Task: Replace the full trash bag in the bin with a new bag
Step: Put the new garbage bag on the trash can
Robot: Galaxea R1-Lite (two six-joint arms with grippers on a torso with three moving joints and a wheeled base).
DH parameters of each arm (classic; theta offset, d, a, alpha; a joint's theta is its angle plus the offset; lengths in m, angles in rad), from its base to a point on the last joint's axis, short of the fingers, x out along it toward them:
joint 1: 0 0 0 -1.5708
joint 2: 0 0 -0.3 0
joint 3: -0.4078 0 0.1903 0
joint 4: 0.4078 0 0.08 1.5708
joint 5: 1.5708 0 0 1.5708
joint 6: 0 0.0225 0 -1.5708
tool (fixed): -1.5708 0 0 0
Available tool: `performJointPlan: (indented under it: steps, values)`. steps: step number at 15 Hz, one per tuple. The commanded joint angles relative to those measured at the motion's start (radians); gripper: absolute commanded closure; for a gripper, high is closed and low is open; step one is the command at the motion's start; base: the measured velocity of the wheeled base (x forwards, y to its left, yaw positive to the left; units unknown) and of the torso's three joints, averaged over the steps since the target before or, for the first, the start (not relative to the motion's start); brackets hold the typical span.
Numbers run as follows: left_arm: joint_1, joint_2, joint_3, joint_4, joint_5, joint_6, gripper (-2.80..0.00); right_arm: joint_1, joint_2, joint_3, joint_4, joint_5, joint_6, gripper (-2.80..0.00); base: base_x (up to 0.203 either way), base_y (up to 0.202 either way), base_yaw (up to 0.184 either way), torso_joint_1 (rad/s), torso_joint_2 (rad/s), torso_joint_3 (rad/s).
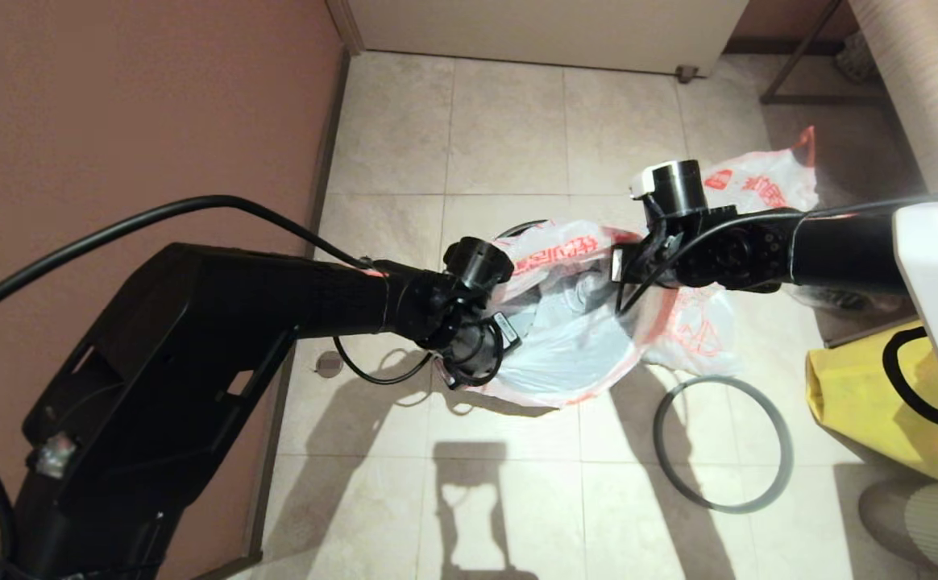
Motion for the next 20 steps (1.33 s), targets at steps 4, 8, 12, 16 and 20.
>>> performJointPlan:
  steps: [4, 8, 12, 16, 20]
  values:
    - [-0.02, 0.012, 0.03, 0.002, -0.021, 0.04, 0.0, -0.003, -0.005, 0.0, -0.022, -0.003, 0.002, 0.0, 0.0, 0.0, 0.0, 0.0, 0.0, 0.0]
    - [-0.02, 0.026, 0.038, -0.001, -0.047, 0.077, 0.0, -0.003, -0.043, 0.002, -0.04, -0.003, 0.002, 0.0, 0.0, 0.0, 0.0, 0.0, 0.0, 0.0]
    - [-0.03, 0.029, 0.04, -0.002, -0.047, 0.081, 0.0, 0.01, -0.068, 0.01, -0.018, 0.0, 0.011, 0.0, 0.0, 0.0, 0.0, 0.0, 0.0, 0.0]
    - [-0.037, 0.02, 0.05, -0.003, -0.046, 0.112, 0.0, 0.045, -0.062, 0.015, 0.025, 0.013, 0.032, 0.0, 0.0, 0.0, 0.0, 0.0, 0.0, 0.0]
    - [-0.038, -0.026, 0.078, -0.008, -0.083, 0.141, 0.0, 0.069, -0.066, 0.011, 0.026, 0.062, 0.032, 0.0, 0.0, 0.0, 0.0, 0.0, 0.0, 0.0]
